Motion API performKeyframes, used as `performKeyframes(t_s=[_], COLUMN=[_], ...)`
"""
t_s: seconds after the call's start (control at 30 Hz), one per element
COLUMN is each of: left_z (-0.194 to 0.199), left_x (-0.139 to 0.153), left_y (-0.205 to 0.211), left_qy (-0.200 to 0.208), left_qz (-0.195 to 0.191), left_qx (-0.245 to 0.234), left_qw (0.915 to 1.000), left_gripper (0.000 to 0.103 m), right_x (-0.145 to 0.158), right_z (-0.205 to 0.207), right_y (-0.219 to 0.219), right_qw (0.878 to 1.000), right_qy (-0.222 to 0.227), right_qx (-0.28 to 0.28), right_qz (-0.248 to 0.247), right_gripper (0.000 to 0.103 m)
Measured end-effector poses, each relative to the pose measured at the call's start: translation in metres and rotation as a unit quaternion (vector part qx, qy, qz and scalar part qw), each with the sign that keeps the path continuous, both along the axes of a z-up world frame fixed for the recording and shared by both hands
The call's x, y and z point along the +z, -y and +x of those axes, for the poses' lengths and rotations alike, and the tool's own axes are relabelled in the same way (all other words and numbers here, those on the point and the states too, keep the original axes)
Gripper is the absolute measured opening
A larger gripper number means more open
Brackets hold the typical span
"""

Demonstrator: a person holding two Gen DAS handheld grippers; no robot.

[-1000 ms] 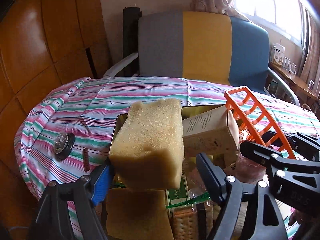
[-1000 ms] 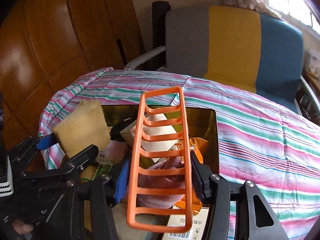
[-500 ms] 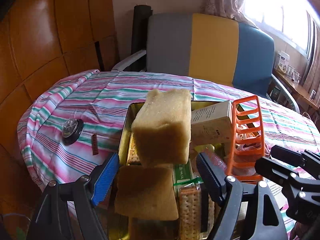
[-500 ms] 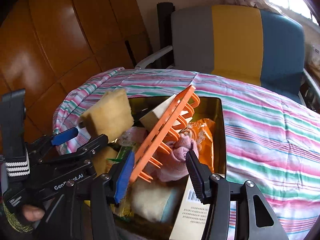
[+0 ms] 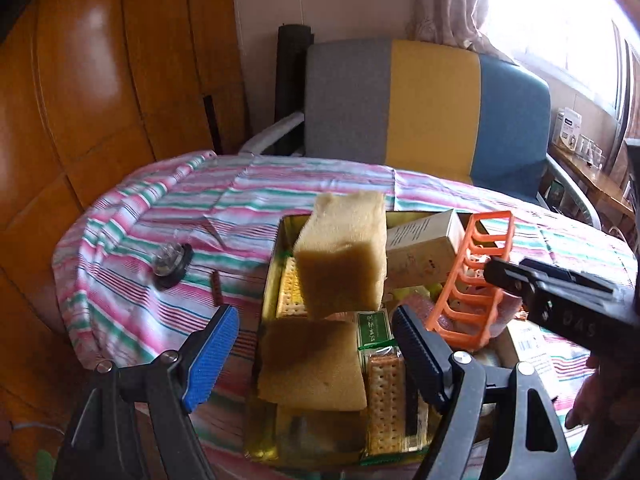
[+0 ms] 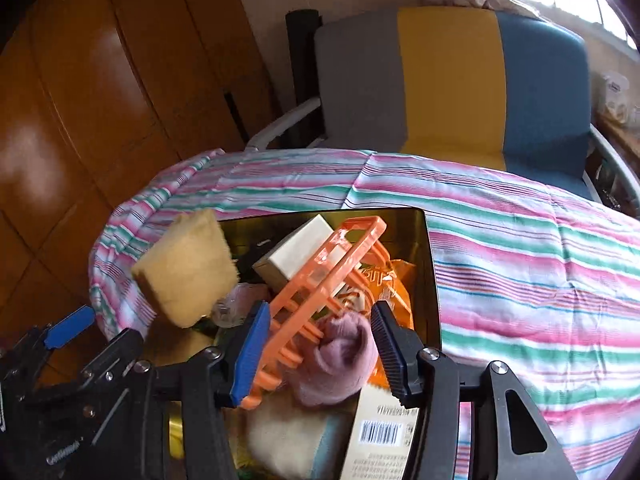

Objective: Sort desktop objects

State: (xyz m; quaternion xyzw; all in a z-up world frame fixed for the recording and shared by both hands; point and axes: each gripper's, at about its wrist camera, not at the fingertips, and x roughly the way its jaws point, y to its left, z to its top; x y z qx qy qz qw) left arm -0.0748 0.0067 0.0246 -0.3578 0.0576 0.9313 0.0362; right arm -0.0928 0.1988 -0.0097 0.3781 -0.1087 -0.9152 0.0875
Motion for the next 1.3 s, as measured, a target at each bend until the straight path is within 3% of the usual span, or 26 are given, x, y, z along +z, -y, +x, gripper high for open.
performKeyframes(t_s=[0.27, 0.53, 0.73, 1.3], left_z=[0.054, 0.102, 0.113, 0.114], left_x=[0.040, 0.066, 0.074, 0.071], left_y=[-0.024, -0.054, -0.062, -0.064], left_qy=[-0.028, -0.053, -0.044, -0.036], left_qz=[-0.022, -0.041, -0.017, -0.029], left_qx=[0.007, -0.001, -0.008, 0.006], left_qw=[0.9993, 0.9977, 0.9988, 0.9989], left_gripper=[0.081, 0.081, 0.081, 0.081], right_x=[-0.001, -0.002, -0.006, -0.011], right_z=[0.065, 0.099, 0.114, 0.119], right_y=[-0.014, -0.023, -0.030, -0.020], right_qw=[0.999, 0.999, 0.999, 0.999], right_qy=[0.009, 0.008, 0.012, 0.017], right_qx=[0.001, -0.003, -0.009, 0.001], right_qz=[-0.035, -0.045, -0.051, -0.040], right_gripper=[0.063, 0.067, 0.069, 0.074])
